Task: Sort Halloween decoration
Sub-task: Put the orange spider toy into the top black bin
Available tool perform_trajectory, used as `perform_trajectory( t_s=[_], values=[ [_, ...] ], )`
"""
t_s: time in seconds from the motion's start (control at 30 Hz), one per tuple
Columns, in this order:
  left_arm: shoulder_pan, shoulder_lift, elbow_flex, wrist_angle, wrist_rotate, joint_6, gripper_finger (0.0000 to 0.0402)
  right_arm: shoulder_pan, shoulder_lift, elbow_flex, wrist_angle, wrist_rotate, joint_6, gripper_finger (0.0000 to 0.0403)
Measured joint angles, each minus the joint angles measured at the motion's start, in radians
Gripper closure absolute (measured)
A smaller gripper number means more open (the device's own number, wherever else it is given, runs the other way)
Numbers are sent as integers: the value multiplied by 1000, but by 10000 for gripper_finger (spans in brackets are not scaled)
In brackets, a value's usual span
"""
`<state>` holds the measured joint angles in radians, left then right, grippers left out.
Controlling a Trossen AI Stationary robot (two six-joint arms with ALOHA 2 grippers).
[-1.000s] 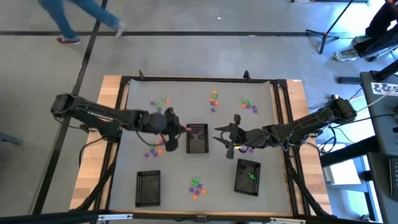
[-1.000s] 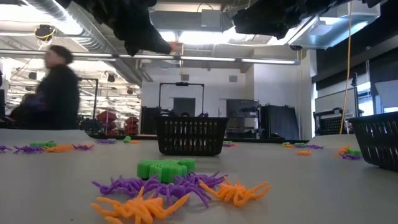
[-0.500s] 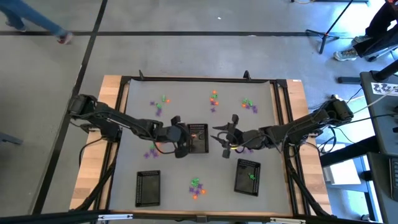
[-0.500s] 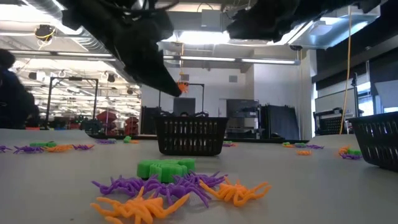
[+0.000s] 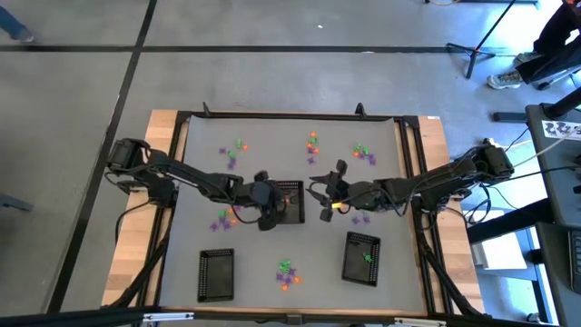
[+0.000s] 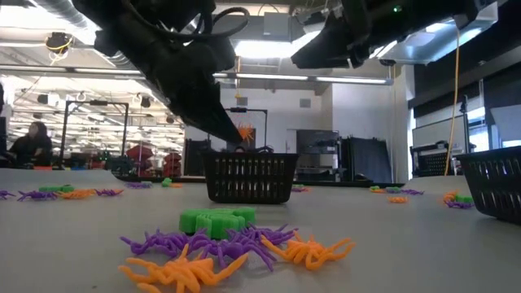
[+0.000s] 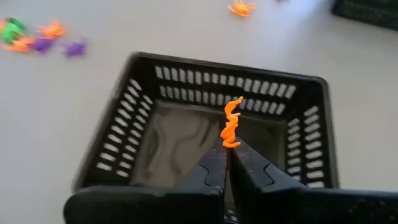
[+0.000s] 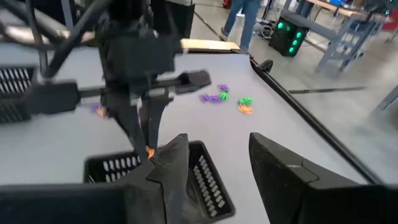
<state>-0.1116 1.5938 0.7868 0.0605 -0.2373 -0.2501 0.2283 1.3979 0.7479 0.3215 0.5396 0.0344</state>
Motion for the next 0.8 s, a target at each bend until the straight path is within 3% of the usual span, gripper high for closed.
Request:
perform_trajectory(
  t_s=[0.13,0.33,0.5,0.67,0.8],
  values=[
    [0,1,0,4,12,-5,401,0,0,0,-5,-1,90,236],
    [7,1,0,15,-23,-10,394,0,0,0,-10,-6,101,236],
    [-1,1,0,14,-28,-7,336,0,14,0,-11,-45,94,236],
    [-6,1,0,14,-108,2,273,0,27,0,-15,-36,85,236],
    [-2,-12,0,-4,-182,51,255,0,27,0,-11,-35,63,236]
  ],
)
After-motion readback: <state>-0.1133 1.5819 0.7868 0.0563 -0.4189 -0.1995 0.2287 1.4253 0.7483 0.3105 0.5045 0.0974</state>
